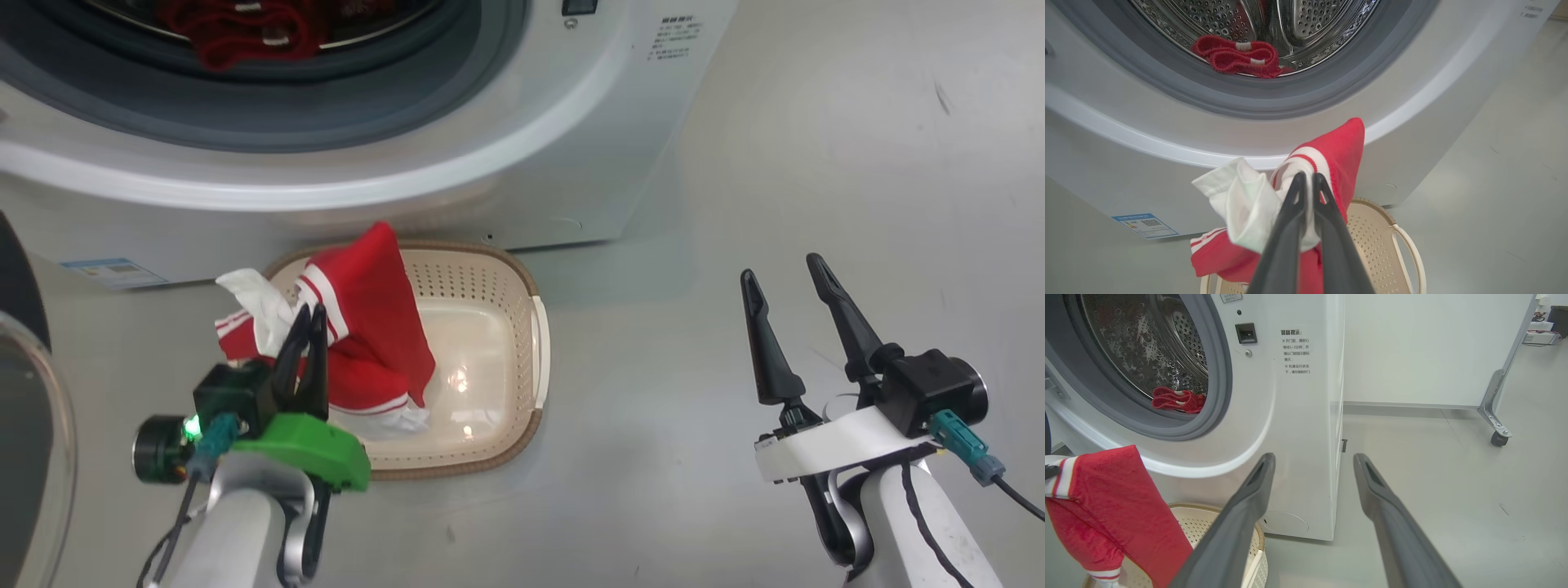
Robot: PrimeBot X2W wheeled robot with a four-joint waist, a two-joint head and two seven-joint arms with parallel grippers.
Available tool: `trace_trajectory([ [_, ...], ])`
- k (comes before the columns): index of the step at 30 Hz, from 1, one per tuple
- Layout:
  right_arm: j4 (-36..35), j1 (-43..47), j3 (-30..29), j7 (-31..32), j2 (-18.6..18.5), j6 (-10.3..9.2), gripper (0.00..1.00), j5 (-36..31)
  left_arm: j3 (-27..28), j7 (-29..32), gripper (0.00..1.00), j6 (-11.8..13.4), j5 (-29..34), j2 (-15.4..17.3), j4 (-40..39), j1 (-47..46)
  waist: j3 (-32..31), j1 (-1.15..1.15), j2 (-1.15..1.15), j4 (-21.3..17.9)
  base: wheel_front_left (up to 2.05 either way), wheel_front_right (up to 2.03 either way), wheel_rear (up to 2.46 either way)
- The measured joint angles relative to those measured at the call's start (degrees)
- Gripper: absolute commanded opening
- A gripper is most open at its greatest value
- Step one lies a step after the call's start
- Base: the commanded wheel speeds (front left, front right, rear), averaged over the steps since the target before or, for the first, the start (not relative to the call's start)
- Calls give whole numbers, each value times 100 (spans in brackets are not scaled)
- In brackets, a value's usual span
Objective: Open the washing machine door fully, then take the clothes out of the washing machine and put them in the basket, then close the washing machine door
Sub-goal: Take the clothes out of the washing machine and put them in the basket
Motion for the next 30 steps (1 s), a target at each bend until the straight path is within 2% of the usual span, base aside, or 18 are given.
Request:
trace_trajectory([
  [10,-152,-373,255,0,9,54,100,19,47,343,0,-15,-86,-14,1070,-1011,728,0,0,-274,0,0,0],
  [19,-234,-705,363,0,14,97,100,145,11,914,0,-167,-91,-12,2137,-1831,1418,0,0,-589,0,0,0],
  [30,-226,-1031,412,0,45,104,100,214,303,1009,0,-152,-170,136,3109,-2250,1969,1,0,-953,0,0,0],
])
